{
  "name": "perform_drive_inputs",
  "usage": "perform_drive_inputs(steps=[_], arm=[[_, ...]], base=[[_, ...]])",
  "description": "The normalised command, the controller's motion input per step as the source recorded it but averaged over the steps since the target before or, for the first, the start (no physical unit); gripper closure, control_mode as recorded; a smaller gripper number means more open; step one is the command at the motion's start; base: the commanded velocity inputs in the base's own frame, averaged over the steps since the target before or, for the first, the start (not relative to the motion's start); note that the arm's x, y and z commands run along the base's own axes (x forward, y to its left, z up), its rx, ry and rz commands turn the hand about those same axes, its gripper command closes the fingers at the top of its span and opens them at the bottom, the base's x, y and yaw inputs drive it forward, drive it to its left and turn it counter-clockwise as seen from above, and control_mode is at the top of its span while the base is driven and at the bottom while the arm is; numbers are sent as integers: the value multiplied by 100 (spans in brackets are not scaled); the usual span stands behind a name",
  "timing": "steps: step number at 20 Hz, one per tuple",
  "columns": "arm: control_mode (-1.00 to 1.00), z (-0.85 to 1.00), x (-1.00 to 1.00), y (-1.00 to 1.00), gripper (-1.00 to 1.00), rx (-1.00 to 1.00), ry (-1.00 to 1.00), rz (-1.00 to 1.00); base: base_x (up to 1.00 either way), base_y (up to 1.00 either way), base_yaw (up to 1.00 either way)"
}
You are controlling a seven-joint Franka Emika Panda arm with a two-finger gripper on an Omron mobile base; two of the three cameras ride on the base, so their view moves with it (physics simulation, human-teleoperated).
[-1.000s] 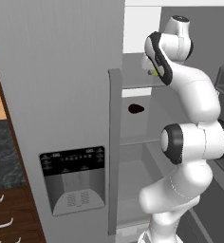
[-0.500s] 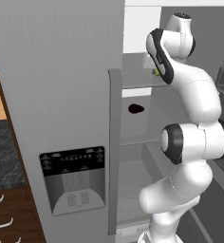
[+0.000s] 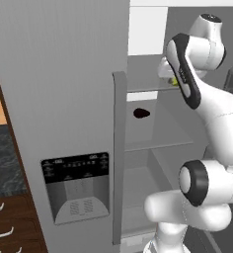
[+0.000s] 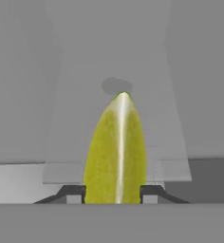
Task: Grab a lemon wedge from the fridge and one ice cube from the ice bowl, and put them in the glass of lemonade.
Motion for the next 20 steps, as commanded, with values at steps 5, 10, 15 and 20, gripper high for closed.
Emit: perform_drive_inputs(steps=[5, 10, 15, 20], arm=[[-100, -15, -100, 19, 100, 0, 0, 0], [-100, -60, -100, 14, 100, -1, 0, 0], [-100, -100, -100, 14, 100, -6, 2, 0], [-100, -77, -96, 3, 100, -3, 2, 0]], base=[[0, 0, 0], [0, 0, 0], [0, 0, 0], [0, 0, 0]])
